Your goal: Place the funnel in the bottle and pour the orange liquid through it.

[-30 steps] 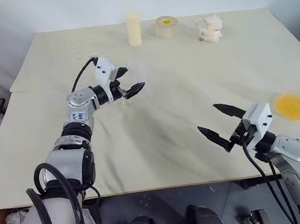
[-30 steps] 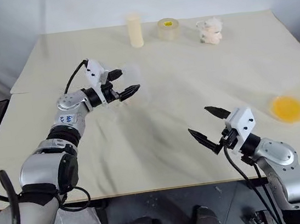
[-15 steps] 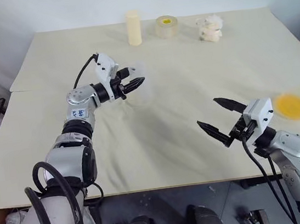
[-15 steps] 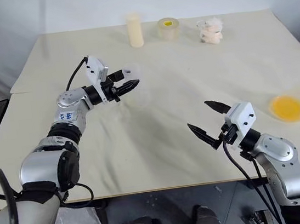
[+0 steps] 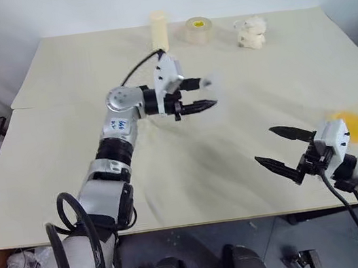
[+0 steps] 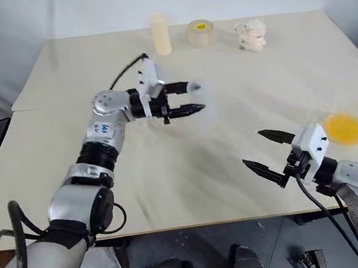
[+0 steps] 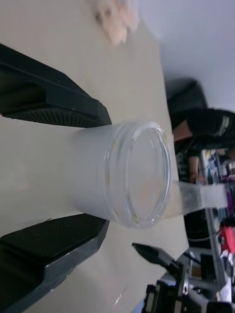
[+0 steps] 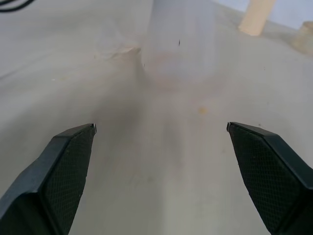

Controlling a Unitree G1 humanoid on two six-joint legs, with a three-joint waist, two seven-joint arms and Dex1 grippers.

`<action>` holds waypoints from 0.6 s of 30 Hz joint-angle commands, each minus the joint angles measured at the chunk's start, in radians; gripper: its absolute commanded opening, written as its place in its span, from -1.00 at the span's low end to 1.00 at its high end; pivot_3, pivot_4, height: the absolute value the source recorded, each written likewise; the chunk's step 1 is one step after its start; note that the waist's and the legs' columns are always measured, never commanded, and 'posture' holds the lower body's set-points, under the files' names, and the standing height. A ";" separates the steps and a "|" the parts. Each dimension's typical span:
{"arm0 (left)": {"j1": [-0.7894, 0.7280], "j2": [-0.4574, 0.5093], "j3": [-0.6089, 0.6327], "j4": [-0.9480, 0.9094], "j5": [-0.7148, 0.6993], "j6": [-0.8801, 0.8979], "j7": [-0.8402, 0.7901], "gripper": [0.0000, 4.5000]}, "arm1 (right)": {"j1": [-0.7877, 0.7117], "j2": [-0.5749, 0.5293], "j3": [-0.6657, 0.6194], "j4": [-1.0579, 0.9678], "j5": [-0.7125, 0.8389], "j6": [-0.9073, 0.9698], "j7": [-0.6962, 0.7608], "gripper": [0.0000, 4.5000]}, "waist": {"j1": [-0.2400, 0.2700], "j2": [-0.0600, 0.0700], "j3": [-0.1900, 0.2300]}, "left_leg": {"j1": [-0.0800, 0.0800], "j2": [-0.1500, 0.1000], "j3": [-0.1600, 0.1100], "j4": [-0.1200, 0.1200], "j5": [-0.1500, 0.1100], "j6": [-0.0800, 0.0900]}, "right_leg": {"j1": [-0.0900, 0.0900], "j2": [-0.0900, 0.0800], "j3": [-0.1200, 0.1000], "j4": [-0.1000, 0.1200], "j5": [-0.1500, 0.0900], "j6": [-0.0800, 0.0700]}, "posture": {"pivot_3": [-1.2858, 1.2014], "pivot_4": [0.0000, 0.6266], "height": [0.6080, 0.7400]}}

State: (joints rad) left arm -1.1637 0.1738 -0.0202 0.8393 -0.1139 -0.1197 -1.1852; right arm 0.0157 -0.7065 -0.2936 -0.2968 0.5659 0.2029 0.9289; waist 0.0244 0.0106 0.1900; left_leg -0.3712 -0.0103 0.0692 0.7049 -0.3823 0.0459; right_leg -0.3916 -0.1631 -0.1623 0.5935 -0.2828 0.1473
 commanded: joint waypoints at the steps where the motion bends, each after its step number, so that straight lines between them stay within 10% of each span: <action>1: 0.070 -0.051 -0.060 -0.145 0.013 0.070 0.067 0.01 | 0.023 -0.025 -0.063 -0.048 0.041 0.012 0.014 1.00 | 0.001 0.000 0.000 | 0.000 0.000 0.000 0.000 0.000 0.000 | 0.000 0.000 0.000 0.000 0.000 0.000 | 0.03 -0.52 1.00; 12: 0.197 -0.105 -0.160 -0.271 0.036 0.145 0.162 0.01 | 0.067 -0.008 -0.097 -0.091 0.042 0.011 -0.013 1.00 | 0.009 0.000 0.000 | -0.001 0.001 -0.002 0.006 0.000 0.000 | 0.001 0.000 0.001 0.001 0.000 0.000 | 0.03 -0.52 1.00; 18: 0.197 -0.090 -0.152 -0.322 0.011 0.240 0.189 0.90 | 0.071 0.000 -0.093 -0.097 0.038 0.002 -0.022 1.00 | 0.024 0.000 0.000 | -0.001 0.001 -0.002 0.010 0.000 0.000 | 0.002 0.000 0.002 0.002 0.000 0.000 | 0.03 -0.52 1.00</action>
State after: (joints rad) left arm -0.9677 0.0821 -0.1739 0.5579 -0.0843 0.0940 -0.9984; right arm 0.0870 -0.7129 -0.3602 -0.3539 0.5885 0.2213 0.9110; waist 0.0482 0.0109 0.1898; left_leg -0.3719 -0.0091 0.0674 0.7146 -0.3825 0.0463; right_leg -0.3899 -0.1631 -0.1603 0.5952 -0.2828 0.1473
